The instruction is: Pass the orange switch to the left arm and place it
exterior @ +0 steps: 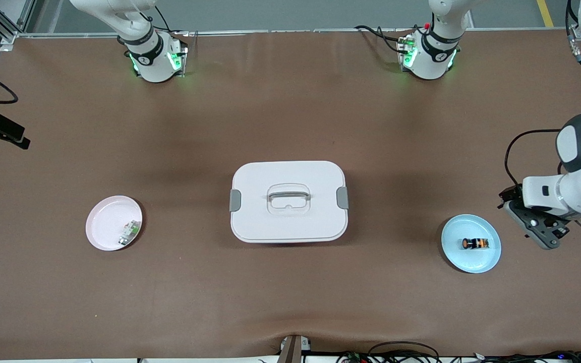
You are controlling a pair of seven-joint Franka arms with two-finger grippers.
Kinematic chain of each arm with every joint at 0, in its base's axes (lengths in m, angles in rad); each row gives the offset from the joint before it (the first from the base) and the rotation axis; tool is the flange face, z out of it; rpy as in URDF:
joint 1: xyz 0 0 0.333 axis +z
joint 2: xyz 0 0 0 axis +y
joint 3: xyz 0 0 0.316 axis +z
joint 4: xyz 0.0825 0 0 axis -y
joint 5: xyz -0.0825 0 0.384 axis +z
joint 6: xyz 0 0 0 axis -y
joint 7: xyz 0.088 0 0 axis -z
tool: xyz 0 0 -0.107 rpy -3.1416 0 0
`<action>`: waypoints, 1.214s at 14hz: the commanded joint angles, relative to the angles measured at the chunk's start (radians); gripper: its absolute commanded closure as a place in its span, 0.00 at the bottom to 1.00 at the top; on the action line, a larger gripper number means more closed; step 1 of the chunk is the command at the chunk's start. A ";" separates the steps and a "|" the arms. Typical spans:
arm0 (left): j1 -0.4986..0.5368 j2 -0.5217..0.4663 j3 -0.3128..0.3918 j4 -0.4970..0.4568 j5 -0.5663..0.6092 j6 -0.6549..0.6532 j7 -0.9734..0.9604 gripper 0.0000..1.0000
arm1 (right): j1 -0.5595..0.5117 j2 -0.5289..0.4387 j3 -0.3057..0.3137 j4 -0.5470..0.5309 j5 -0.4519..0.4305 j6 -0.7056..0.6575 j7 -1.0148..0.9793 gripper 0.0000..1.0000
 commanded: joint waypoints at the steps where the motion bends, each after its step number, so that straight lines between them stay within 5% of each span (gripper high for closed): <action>1: 0.006 -0.014 -0.003 0.040 -0.062 -0.079 -0.116 0.00 | -0.017 0.011 0.011 0.026 0.008 -0.027 0.010 0.00; 10: 0.001 -0.117 -0.099 0.036 -0.059 -0.194 -0.673 0.00 | -0.018 0.010 0.011 0.032 0.009 -0.038 0.011 0.00; 17: 0.004 -0.189 -0.119 0.037 -0.062 -0.222 -0.886 0.00 | -0.018 0.010 0.011 0.032 0.009 -0.038 0.010 0.00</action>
